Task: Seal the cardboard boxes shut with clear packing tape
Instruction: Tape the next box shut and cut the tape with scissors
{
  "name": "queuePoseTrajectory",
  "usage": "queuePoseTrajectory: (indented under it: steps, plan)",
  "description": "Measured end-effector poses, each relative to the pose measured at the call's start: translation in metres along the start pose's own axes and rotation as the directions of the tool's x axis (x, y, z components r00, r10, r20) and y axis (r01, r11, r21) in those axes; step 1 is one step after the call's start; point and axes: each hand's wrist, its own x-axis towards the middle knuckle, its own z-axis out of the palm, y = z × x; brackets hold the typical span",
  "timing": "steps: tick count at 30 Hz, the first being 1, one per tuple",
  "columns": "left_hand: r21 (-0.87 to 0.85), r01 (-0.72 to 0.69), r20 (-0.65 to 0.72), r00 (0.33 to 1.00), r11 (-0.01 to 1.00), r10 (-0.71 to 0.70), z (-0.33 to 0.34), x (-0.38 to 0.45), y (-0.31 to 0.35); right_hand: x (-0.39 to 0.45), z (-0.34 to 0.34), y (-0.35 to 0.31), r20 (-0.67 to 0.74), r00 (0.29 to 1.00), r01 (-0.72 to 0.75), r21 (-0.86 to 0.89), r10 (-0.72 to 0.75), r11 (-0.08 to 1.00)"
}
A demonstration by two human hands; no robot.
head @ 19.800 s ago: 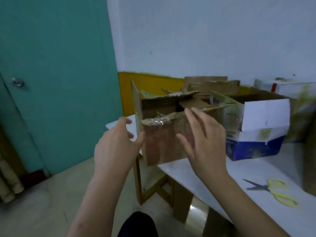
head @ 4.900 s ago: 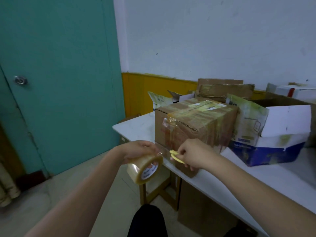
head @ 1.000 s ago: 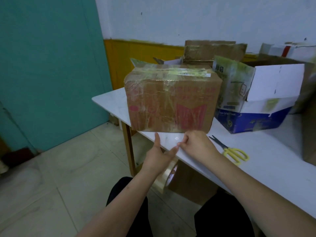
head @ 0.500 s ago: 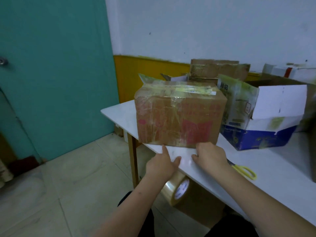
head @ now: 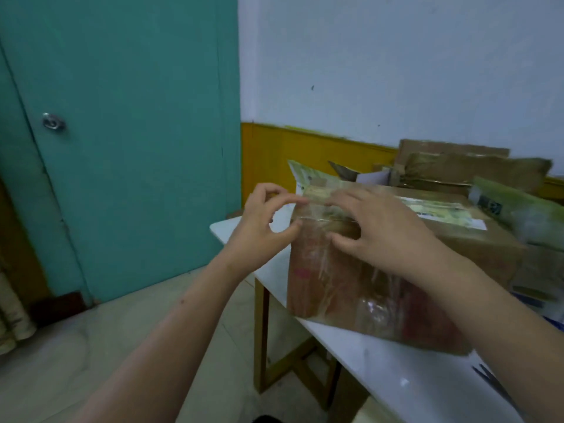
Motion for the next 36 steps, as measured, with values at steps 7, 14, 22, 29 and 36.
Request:
queuePoseTrajectory:
  steps: [7,14,22,29,36]
  plan:
    - [-0.244,0.099,0.439,0.898,0.965,0.018,-0.003,0.024,-0.027,-0.012,0.006,0.007,0.058,0.998,0.004,-0.007,-0.003,1.000]
    - [-0.409,0.184,0.408,0.913,0.894,0.000,0.005,0.020,-0.033,-0.009,0.011,0.005,0.004,1.000,-0.022,-0.033,0.022,0.999]
    - [-0.394,0.380,0.561,0.821,0.837,-0.109,-0.012,0.001,-0.006,-0.019,0.017,0.015,-0.057,0.994,0.090,-0.065,-0.094,0.994]
    - [-0.107,0.399,0.350,0.872,0.910,-0.342,-0.007,0.014,0.048,-0.030,-0.018,0.036,0.119,0.991,0.015,0.385,-0.066,0.923]
    - [-0.527,0.705,0.407,0.699,0.474,-0.588,0.031,0.021,0.044,-0.031,-0.003,-0.001,0.070,0.998,-0.008,0.042,0.005,0.999]
